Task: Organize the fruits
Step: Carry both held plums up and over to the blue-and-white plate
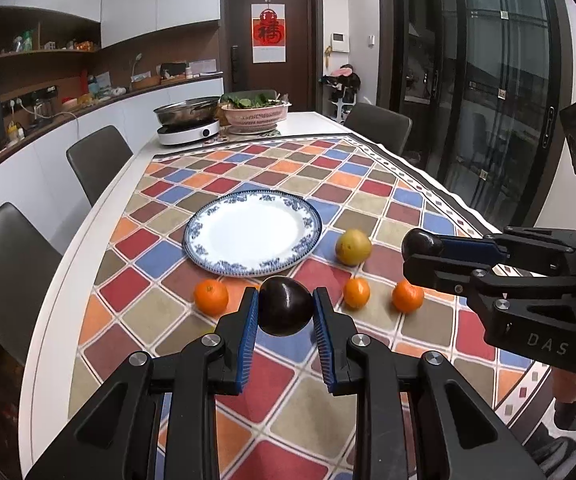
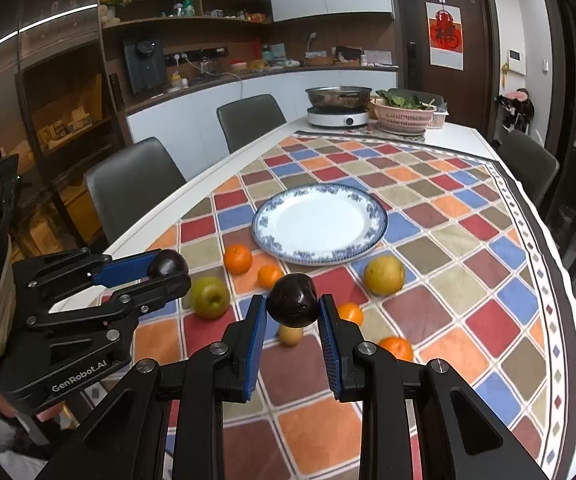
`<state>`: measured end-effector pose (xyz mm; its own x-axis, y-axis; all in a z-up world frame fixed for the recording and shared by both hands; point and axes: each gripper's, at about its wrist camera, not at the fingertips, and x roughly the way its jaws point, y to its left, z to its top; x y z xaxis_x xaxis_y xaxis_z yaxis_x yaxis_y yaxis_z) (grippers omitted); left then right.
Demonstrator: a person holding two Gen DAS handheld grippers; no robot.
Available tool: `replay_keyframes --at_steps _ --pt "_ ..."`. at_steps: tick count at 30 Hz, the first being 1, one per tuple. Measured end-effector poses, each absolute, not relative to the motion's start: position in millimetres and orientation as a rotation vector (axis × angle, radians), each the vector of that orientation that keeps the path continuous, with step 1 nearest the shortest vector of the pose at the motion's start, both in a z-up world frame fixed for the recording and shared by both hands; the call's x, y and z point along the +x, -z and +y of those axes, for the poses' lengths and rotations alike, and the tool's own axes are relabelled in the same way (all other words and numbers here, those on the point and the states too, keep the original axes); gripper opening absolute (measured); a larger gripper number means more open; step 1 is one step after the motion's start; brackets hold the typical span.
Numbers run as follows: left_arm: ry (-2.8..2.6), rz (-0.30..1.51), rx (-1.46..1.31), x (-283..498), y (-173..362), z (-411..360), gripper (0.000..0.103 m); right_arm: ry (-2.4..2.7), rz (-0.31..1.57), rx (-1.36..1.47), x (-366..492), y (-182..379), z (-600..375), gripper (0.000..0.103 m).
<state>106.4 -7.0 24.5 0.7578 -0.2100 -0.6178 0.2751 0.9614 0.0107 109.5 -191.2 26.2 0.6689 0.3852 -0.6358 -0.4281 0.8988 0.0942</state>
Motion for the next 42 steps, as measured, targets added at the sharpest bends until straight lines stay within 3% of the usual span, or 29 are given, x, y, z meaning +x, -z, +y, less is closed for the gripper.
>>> replay_keyframes --at_steps 22,42 --pt "0.285 0.712 0.101 218 -40 10 0.028 -0.481 0.742 -0.109 222 -39 -165 0.028" --pt "0.296 0.945 0.064 362 12 22 0.028 -0.455 0.966 -0.142 366 7 -146 0.028"
